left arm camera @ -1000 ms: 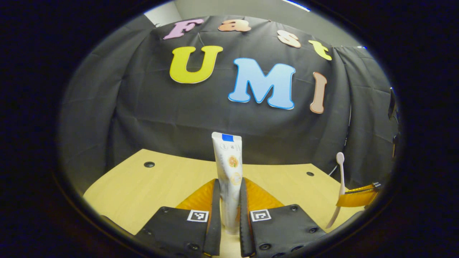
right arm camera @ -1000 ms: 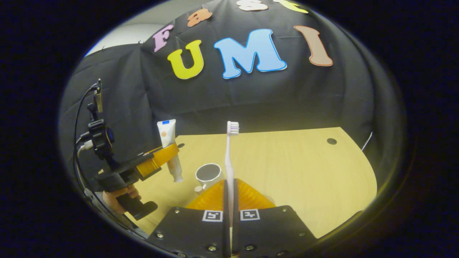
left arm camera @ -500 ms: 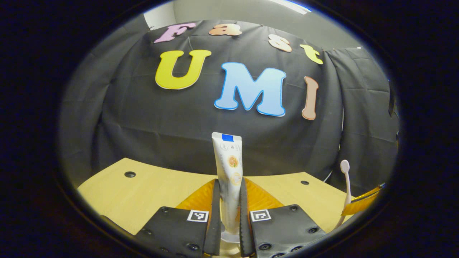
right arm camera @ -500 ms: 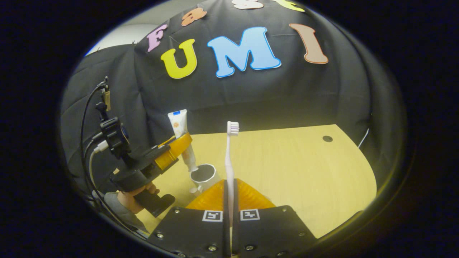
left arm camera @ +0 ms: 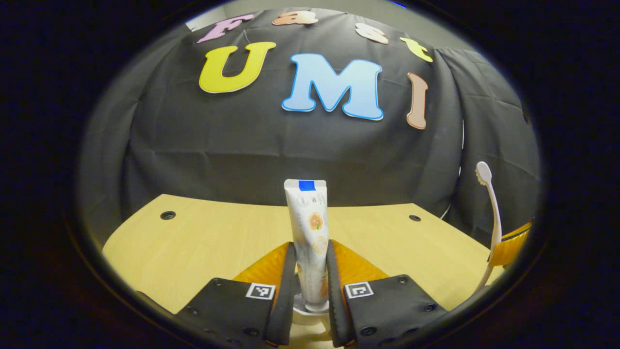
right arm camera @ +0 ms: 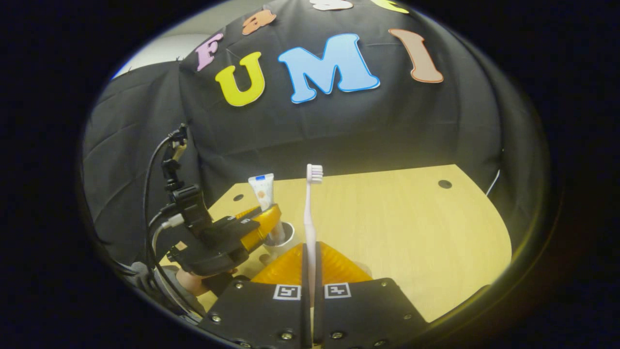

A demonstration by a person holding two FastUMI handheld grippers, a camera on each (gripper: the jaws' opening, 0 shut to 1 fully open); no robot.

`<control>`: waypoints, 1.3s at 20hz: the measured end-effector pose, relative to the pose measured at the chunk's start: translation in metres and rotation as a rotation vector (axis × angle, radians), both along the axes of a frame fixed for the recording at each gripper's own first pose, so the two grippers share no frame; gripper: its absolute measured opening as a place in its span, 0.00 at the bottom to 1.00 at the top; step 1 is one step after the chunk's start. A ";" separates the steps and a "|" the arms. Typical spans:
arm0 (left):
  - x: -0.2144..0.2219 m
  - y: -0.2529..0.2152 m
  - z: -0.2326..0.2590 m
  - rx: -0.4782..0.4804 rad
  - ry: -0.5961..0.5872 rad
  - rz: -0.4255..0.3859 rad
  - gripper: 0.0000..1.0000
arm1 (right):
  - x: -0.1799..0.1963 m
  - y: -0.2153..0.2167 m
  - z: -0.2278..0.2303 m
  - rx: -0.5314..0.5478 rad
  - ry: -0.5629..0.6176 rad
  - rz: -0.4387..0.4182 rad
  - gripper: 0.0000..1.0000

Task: Put the toothbrush and toothpaste on the desktop into the cup, then pick up the cup and place it on the coaster on the desktop.

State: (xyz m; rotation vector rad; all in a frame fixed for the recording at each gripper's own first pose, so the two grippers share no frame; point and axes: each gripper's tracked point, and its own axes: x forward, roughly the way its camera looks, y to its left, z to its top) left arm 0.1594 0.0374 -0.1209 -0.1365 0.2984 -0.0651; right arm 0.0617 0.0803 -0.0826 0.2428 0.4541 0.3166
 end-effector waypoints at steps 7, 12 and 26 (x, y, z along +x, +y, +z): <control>-0.010 -0.009 -0.002 0.019 0.023 -0.040 0.57 | 0.005 0.013 0.003 0.005 -0.020 0.034 0.03; -0.027 -0.003 -0.004 -0.005 0.055 -0.037 0.81 | 0.026 0.029 0.015 0.030 -0.078 0.070 0.03; -0.086 0.007 -0.005 -0.079 0.168 -0.056 0.91 | 0.082 0.100 0.044 0.078 -0.333 0.165 0.03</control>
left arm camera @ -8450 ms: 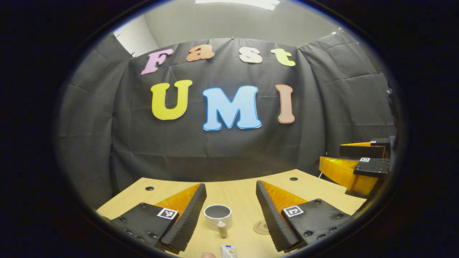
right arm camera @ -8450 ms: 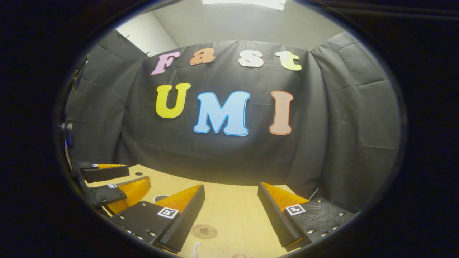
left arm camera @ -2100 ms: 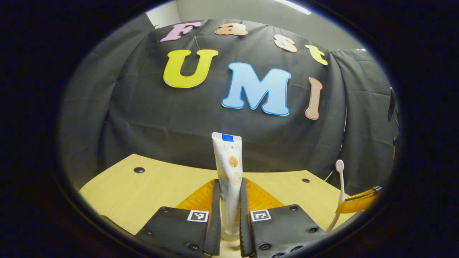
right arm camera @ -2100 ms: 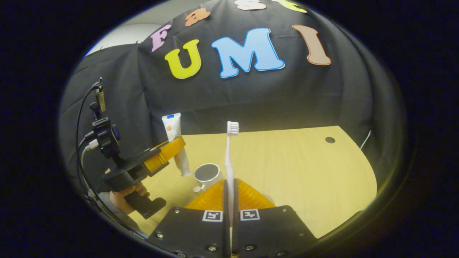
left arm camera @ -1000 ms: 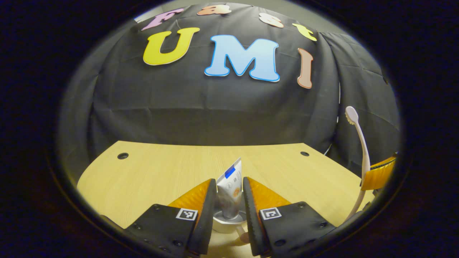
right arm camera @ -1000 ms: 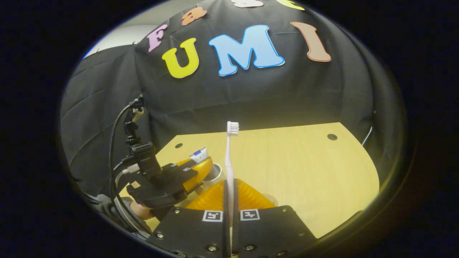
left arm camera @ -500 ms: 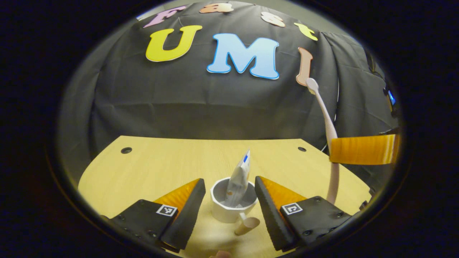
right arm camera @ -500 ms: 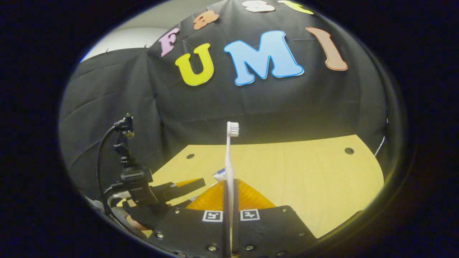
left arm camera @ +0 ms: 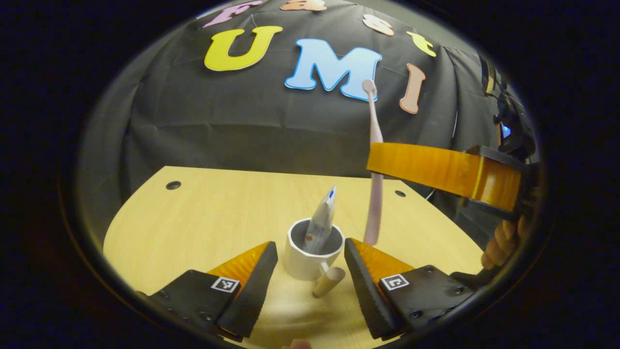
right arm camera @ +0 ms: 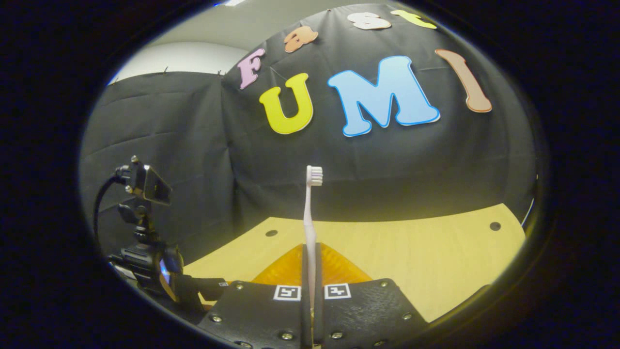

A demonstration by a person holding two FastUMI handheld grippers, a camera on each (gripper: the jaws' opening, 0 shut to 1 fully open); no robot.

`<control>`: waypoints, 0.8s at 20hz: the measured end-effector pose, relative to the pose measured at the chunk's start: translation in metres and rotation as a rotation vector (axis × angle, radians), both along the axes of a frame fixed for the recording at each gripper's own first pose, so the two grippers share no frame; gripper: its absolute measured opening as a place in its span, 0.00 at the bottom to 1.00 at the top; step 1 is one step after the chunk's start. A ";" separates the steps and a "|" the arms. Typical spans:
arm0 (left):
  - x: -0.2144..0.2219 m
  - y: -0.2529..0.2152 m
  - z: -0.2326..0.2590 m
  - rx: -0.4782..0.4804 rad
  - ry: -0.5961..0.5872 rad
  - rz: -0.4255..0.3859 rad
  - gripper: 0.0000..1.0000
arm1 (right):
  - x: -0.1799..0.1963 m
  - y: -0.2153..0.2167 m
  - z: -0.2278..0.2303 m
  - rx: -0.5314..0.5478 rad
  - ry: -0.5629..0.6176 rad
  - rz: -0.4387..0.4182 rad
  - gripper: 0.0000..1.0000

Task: Put the toothbrush and toothpaste on the desktop into the cup, then pick up the cup and place it on the coaster on the desktop.

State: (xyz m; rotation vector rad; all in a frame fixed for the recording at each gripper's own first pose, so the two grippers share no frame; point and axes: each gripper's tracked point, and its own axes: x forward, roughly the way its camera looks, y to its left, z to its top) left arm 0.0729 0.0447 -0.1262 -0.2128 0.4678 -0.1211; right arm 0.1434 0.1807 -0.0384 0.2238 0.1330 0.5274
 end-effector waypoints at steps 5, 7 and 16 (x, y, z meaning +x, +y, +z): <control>-0.018 0.009 -0.015 -0.031 0.048 0.006 0.91 | 0.021 0.017 -0.013 -0.001 -0.022 0.002 0.03; -0.019 0.012 -0.018 -0.034 0.057 0.004 0.91 | 0.028 0.021 -0.018 -0.014 -0.035 -0.011 0.03; -0.020 0.011 -0.026 -0.042 0.077 -0.015 0.91 | 0.035 0.025 -0.033 -0.051 -0.010 -0.025 0.08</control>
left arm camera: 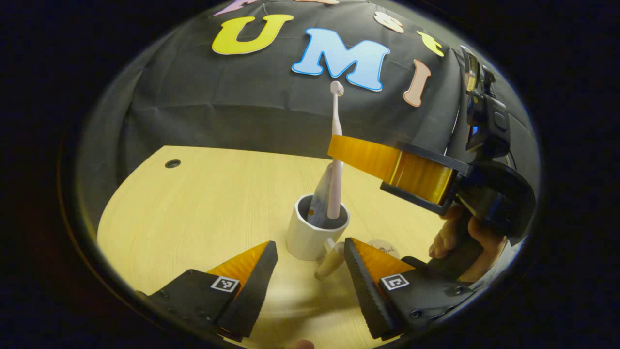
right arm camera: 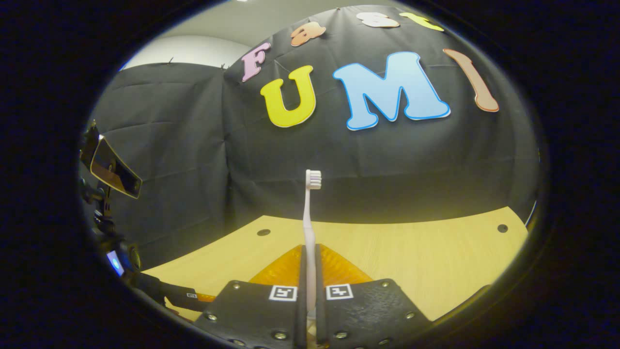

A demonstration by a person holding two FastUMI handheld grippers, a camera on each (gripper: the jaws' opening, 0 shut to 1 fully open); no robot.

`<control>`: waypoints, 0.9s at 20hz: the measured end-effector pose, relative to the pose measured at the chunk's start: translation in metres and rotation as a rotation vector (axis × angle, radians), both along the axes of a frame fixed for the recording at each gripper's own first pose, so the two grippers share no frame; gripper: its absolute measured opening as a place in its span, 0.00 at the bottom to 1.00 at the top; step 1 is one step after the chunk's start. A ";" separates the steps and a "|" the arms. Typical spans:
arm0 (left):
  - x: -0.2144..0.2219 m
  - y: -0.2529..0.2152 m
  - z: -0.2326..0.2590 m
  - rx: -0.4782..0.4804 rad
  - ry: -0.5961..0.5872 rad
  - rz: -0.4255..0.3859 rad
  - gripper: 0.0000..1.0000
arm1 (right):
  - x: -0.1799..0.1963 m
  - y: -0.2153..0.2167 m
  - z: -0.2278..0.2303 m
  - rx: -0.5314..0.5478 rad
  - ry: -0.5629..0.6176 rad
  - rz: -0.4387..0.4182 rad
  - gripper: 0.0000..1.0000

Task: Put the toothbrush and toothpaste on the desktop into the cup, then pick up the cup and place it on the coaster on the desktop.

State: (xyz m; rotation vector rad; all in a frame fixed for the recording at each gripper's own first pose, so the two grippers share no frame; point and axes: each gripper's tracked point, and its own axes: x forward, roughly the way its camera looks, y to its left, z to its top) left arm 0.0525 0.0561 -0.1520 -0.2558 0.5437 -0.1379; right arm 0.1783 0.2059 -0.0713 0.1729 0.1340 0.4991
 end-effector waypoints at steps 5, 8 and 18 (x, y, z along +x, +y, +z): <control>0.002 -0.001 -0.002 -0.002 0.006 0.000 0.91 | 0.000 -0.003 -0.002 -0.005 0.023 0.005 0.51; 0.005 -0.005 0.000 -0.001 0.006 -0.005 0.91 | 0.000 -0.008 0.001 0.005 0.027 -0.001 0.70; 0.007 -0.026 -0.001 0.014 0.042 -0.033 0.91 | -0.002 -0.062 0.024 -0.042 0.015 -0.145 0.81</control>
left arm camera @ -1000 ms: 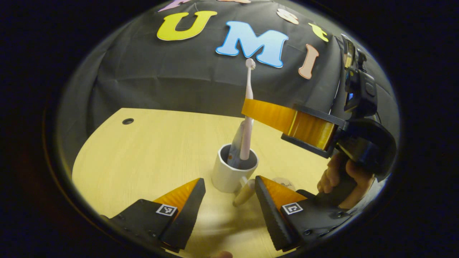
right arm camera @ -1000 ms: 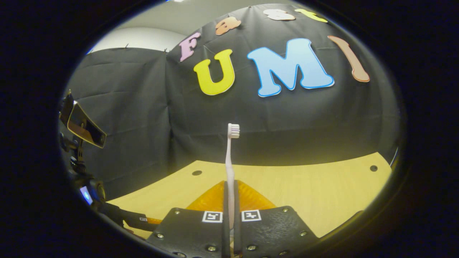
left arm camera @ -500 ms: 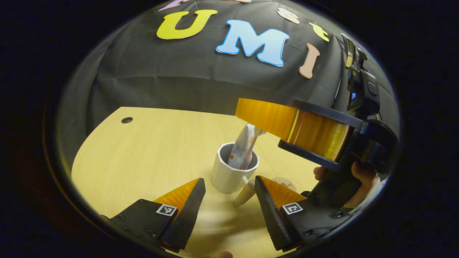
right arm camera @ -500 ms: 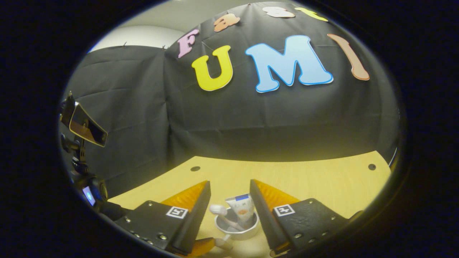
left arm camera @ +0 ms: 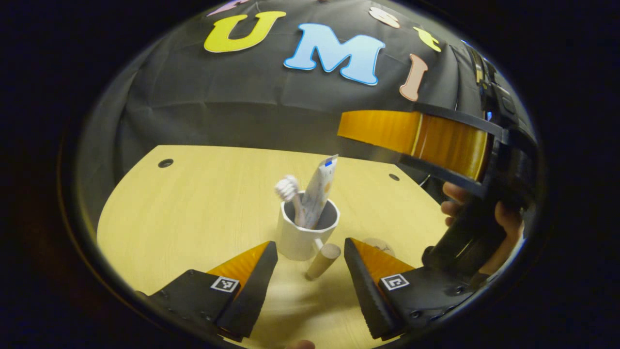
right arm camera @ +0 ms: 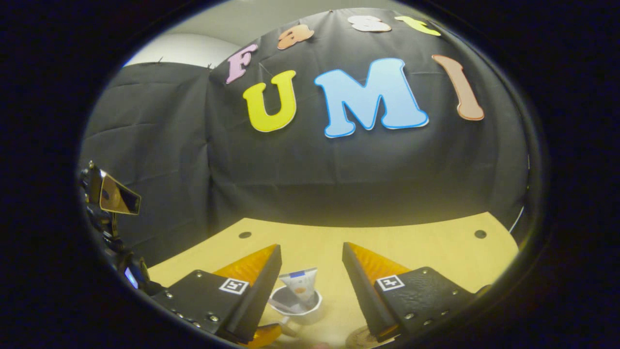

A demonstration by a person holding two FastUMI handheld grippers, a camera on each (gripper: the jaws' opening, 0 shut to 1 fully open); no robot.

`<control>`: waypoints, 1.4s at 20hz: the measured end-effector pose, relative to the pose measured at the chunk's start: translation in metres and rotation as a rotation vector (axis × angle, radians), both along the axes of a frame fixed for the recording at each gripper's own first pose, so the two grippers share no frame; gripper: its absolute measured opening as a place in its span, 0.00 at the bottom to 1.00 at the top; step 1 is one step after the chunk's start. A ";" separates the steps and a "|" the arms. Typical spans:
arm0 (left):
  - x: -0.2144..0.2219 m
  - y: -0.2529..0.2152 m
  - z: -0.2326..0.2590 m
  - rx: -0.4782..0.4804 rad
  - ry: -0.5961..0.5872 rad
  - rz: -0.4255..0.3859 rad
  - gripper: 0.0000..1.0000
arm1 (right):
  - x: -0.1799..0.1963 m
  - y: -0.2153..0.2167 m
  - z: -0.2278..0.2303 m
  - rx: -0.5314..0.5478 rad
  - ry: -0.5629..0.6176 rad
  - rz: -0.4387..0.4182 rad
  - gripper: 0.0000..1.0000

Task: Put the toothbrush and toothpaste on the desktop into the cup, then pick up the cup and place it on the coaster on the desktop.

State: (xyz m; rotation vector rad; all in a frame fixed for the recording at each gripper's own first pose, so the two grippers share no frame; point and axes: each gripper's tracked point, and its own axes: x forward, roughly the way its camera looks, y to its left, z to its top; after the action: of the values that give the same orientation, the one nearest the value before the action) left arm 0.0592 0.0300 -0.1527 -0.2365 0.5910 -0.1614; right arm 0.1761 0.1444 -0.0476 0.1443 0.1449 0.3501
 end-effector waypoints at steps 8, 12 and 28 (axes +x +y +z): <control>0.005 -0.020 -0.020 0.004 0.143 0.006 0.94 | -0.024 -0.056 0.010 -0.056 0.028 -0.071 0.81; 0.012 -0.024 -0.026 0.010 0.212 0.014 0.99 | -0.033 -0.081 0.010 -0.098 0.030 -0.109 0.81; 0.035 -0.014 -0.059 0.092 0.496 0.034 0.75 | -0.085 -0.164 -0.028 -0.113 0.181 -0.242 0.81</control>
State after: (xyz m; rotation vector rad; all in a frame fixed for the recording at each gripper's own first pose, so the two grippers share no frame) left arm 0.0941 0.0162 -0.2114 -0.1973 1.0842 -0.0399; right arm 0.0908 -0.0196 -0.0759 0.0804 0.3220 0.0867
